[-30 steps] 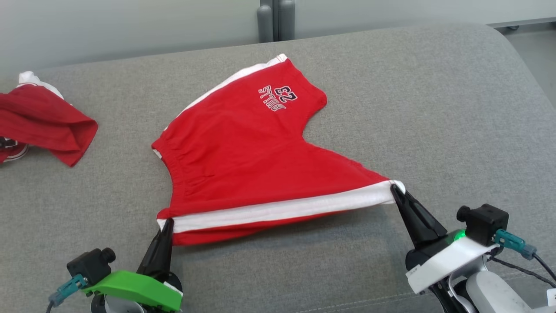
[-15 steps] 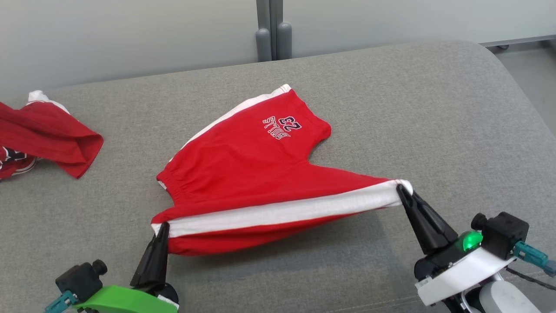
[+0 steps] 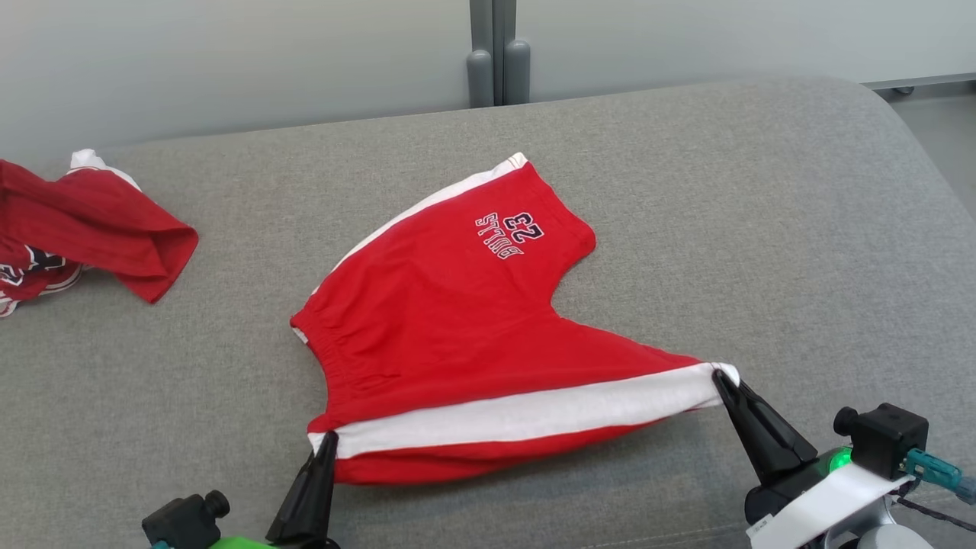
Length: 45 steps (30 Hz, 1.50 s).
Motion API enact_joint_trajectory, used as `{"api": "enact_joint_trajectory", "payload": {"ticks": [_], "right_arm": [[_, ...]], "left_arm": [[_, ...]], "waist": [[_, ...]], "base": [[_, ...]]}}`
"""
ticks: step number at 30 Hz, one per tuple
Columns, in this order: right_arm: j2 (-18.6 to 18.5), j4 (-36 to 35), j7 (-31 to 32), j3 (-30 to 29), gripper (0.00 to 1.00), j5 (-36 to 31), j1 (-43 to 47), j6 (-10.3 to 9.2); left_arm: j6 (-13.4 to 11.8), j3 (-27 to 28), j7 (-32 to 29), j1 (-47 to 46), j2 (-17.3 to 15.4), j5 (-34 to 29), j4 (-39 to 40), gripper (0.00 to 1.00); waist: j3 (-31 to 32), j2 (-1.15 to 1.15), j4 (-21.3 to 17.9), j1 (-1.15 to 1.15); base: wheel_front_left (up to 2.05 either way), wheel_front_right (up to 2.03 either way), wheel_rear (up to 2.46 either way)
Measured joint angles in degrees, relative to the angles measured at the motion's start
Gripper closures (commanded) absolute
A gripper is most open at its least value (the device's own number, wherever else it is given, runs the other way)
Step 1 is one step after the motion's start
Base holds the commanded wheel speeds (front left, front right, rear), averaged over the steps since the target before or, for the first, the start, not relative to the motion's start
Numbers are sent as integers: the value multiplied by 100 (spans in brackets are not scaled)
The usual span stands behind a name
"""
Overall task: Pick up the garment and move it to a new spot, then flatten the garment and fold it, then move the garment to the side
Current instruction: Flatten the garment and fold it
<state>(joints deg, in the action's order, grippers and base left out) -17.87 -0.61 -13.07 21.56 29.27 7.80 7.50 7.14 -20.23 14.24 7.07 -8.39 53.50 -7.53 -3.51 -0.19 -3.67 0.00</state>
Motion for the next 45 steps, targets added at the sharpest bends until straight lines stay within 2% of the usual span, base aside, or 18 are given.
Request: {"api": "enact_joint_trajectory", "payload": {"ticks": [11,24,25,26,27,28,29,30,31,33,34,36,45], "right_arm": [[-14,466,124,-43,100,259,-266,0],[64,980,118,312,100,349,-255,-1],[77,1015,112,345,91,349,-255,-1],[89,1044,101,404,74,349,-257,-1],[113,1069,101,474,67,350,-258,-1],[153,1104,100,527,57,352,-258,-1],[176,1137,99,578,55,352,-258,-1],[179,1171,98,614,52,352,-258,-1],[178,1212,93,637,51,352,-258,-1],[174,1303,49,623,30,364,-255,-1],[155,1391,42,624,4,364,-255,-1],[137,1455,41,635,0,357,-255,-1],[35,1647,-29,662,0,346,-244,-1]], "left_arm": [[0,-216,-9,-202,29,-126,10,100],[0,-390,-145,-206,-9,-35,-369,100],[0,-393,-160,-205,-10,-2,-400,91],[0,-377,-159,-203,-16,25,-443,77],[0,-359,-159,-200,-41,32,-490,69],[0,-355,-159,-196,-79,32,-520,53],[0,-357,-159,-194,-119,32,-544,51],[0,-357,-162,-194,-153,32,-579,38],[0,-355,-163,-193,-169,35,-626,32],[0,-391,-240,-193,-185,44,-677,17],[0,-425,-305,-191,-208,75,-683,9],[0,-464,-353,-181,-267,136,-686,0],[0,-593,-645,13,-533,441,-668,0]], "waist": [[-224,0,179,0],[-346,0,199,0],[-347,0,188,0],[-348,0,173,0],[-348,0,153,0],[-347,0,131,0],[-346,0,109,0],[-344,0,87,0],[-343,0,66,0],[-341,0,36,0],[-342,0,20,0],[-344,0,7,0],[-348,0,-27,0]], "base": [[0,0,0],[0,0,0],[0,0,0],[0,0,0],[0,0,0],[0,0,0],[0,0,0],[0,0,0],[0,0,0],[0,0,0],[0,0,0],[0,0,0],[0,0,0]]}}
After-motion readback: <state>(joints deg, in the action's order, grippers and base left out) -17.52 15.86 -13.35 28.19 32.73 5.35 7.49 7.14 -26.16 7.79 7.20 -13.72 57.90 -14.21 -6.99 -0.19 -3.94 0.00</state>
